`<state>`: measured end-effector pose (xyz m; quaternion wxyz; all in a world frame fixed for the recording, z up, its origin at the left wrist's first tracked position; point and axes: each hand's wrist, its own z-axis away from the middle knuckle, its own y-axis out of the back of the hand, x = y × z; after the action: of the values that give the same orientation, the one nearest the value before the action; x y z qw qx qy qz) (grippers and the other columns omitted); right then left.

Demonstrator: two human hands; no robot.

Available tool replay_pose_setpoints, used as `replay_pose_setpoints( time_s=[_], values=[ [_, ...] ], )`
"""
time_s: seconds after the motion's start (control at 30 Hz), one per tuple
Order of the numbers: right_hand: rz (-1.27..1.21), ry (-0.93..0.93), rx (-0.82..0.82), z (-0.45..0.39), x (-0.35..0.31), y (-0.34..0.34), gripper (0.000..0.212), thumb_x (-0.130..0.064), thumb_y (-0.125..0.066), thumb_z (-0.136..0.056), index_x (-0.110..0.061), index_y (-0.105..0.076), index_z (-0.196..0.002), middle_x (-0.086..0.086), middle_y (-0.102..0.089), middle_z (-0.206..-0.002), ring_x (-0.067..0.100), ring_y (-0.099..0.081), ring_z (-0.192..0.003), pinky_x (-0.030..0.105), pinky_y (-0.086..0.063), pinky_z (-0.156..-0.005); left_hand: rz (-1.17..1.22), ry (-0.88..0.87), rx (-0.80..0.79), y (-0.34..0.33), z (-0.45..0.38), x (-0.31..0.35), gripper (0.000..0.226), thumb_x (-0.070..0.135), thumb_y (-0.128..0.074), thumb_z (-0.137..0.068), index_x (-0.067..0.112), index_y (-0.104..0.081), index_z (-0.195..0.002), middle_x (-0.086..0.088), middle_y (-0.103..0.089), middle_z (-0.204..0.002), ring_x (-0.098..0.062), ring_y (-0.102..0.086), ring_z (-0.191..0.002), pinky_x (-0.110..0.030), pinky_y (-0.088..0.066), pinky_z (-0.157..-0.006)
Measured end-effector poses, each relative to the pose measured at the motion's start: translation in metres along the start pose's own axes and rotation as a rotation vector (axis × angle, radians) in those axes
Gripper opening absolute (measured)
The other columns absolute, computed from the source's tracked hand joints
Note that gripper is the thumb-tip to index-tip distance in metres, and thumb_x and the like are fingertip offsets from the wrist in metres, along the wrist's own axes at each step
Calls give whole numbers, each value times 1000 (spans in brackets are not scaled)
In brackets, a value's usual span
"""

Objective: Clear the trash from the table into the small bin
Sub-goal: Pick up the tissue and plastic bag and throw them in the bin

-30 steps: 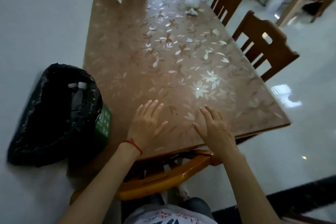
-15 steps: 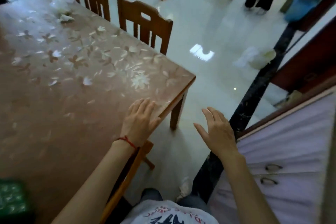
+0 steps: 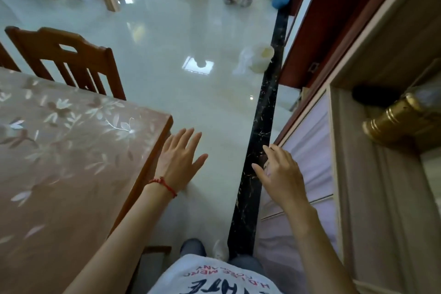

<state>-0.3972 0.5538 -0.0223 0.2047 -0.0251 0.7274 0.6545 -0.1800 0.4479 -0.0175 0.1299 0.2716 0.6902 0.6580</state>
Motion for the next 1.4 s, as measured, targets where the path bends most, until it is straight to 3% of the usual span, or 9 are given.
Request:
replay_pose_setpoints(
  time_s=[0.37, 0.6, 0.9, 1.4],
  values=[
    [-14, -80, -31, -76, 38, 2, 56, -40, -52, -90, -8, -42, -135, 12, -44, -140, 26, -36, -132, 41, -36, -107, 19, -41, -67, -27, -96, 4, 61, 49, -34, -86, 7, -52, -126, -17, -57, -127, -36, -52, -119, -49, -43, -96],
    [23, -126, -95, -177, 51, -11, 57, -40, -51, -90, -9, -40, -136, 12, -40, -143, 25, -33, -134, 38, -30, -108, 42, -57, -90, -48, -197, -25, 59, 48, -34, -86, 6, -53, -123, -19, -60, -123, -38, -55, -115, -49, -45, -93],
    [16, -149, -134, -298, 67, -15, 55, -37, -53, -90, -6, -43, -134, 14, -43, -141, 28, -36, -132, 42, -33, -107, 39, -50, -101, -57, -315, -57, 57, 45, -37, -84, 6, -57, -119, -17, -63, -119, -36, -58, -111, -49, -47, -90],
    [38, -22, -131, -522, 131, 2, 55, -39, -49, -91, -9, -40, -136, 12, -41, -142, 26, -33, -134, 35, -27, -108, 0, 88, -132, -87, -507, -65, 58, 48, -36, -82, 7, -58, -118, -17, -64, -117, -36, -59, -110, -49, -49, -88]
  ],
)
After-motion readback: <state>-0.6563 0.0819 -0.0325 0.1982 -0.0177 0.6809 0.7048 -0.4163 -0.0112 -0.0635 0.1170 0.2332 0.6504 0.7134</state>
